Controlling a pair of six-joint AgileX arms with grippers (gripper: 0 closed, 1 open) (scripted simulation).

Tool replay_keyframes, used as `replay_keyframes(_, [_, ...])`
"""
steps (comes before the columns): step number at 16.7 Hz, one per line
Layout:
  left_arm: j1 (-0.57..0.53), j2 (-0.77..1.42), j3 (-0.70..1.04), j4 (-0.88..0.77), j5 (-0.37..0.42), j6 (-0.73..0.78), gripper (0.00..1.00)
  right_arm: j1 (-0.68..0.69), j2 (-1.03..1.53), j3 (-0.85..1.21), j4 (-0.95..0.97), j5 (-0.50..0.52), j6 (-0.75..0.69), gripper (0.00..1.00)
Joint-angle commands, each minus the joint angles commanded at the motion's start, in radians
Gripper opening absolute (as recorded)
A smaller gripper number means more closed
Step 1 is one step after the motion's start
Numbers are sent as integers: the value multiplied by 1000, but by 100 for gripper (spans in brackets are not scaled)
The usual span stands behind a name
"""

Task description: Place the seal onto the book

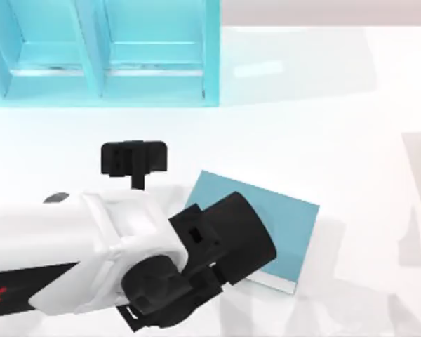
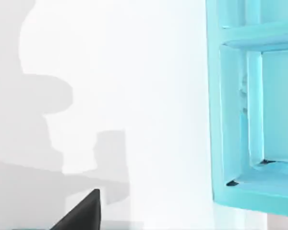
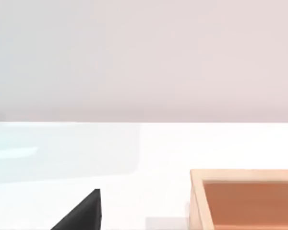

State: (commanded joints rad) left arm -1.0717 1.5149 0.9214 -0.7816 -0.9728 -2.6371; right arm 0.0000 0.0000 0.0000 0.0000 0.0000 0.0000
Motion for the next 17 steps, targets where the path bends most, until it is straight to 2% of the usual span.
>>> replay_keyframes(10, [627, -797, -495, 470, 500, 1623, 100, 0, 0, 0, 0, 0, 0, 100])
replay_keyframes(14, [832, -1105, -686, 612, 703, 2115, 100, 0, 0, 0, 0, 0, 0, 100])
replay_keyframes(17, [950, -1299, -802, 694, 831, 2380, 100, 0, 0, 0, 0, 0, 0, 100])
